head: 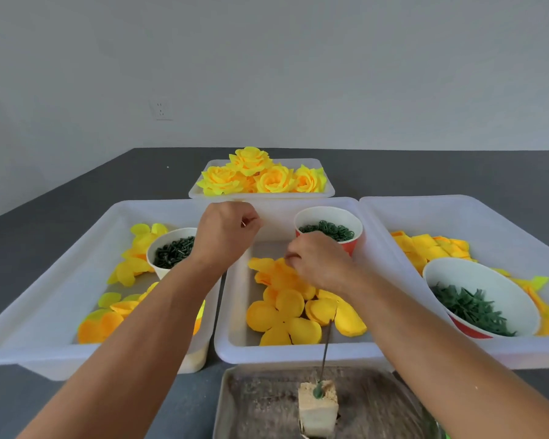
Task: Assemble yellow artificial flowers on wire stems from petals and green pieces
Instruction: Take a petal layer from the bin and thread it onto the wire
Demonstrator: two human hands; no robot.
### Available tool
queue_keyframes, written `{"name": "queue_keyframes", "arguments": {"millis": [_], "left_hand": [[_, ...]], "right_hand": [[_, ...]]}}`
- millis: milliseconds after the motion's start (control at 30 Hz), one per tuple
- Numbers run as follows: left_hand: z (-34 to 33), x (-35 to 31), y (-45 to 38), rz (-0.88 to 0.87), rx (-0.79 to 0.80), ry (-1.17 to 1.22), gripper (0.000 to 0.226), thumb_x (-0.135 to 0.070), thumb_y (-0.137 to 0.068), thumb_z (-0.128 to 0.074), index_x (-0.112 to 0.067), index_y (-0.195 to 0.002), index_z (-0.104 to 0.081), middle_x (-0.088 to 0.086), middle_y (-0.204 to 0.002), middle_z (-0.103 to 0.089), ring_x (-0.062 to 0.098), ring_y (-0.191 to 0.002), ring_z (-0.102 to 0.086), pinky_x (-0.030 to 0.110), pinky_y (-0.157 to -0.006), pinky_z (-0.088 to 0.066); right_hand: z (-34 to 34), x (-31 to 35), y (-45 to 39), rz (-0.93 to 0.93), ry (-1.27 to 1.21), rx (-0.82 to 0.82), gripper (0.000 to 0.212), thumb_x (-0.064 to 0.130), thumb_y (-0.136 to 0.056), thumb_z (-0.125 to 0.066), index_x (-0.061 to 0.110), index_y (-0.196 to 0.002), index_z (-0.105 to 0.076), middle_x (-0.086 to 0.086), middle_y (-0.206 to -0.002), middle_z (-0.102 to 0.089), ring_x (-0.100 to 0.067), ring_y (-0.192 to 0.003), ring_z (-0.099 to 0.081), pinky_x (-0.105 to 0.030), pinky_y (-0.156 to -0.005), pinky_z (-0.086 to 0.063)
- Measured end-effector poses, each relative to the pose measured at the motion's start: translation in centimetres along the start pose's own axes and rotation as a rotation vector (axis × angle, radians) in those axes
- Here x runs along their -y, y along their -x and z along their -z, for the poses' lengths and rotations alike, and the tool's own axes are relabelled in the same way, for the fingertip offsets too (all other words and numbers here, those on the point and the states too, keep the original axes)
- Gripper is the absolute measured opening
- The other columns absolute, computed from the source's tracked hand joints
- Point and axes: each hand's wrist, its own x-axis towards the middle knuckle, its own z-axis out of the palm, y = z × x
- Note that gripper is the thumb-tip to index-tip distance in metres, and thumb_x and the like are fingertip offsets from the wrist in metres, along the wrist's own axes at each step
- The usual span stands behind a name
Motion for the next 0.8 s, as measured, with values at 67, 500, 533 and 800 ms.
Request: {"name": "queue_keyframes", "arguments": {"millis": [67,500,533,800], "left_hand": [[0.2,0.1,0.1,0.020,-0.037,0.028,0.013,-0.013,-0.083,-0.067,-0.004,-0.074,-0.071,0.007,-0.071,-0.069,0.018,-0.064,-0.056,0.025,-0.060,-0.036],[0.3,-0.3,0.0,0.243,0.180,0.549,0.018,-0.022,-0.074,-0.077,-0.025,-0.087,-0.065,-0.006,-0.084,-0.068,0.009,-0.081,-0.064,0.022,-0.070,-0.052],[0.4,-0.3,0.0,0.261,0.172,0.577,0.017,-0.021,-0.073,-0.078,-0.025,-0.084,-0.066,-0.006,-0.082,-0.069,0.006,-0.077,-0.063,0.020,-0.067,-0.051],[0.2,-0.9,0.3,0.240,0.115,0.639,0.011,-0.013,-0.084,-0.066,-0.004,-0.089,-0.063,0.002,-0.076,-0.063,0.002,-0.063,-0.056,0.017,-0.056,-0.047]], "right_hand": [[0.9,-0.6,-0.1,-0.062,-0.118,-0.126,0.019,0.011,-0.093,-0.049,0.003,-0.087,-0.065,-0.009,-0.087,-0.063,-0.025,-0.084,-0.056,-0.033,-0.066,-0.042],[3.0,-0.5,0.8,-0.114,-0.875,-0.227,0.017,0.010,-0.094,-0.053,0.000,-0.092,-0.066,-0.012,-0.084,-0.063,-0.014,-0.072,-0.054,-0.018,-0.060,-0.045],[3.0,-0.5,0.8,-0.129,-0.908,-0.225,0.016,0.011,-0.094,-0.053,0.005,-0.090,-0.067,-0.013,-0.085,-0.063,-0.015,-0.074,-0.054,-0.021,-0.061,-0.045],[3.3,-0.5,1.0,-0.101,-0.956,-0.245,0.025,-0.004,-0.084,-0.059,0.020,-0.080,-0.064,0.002,-0.070,-0.068,-0.007,-0.064,-0.061,-0.017,-0.059,-0.051]]}}
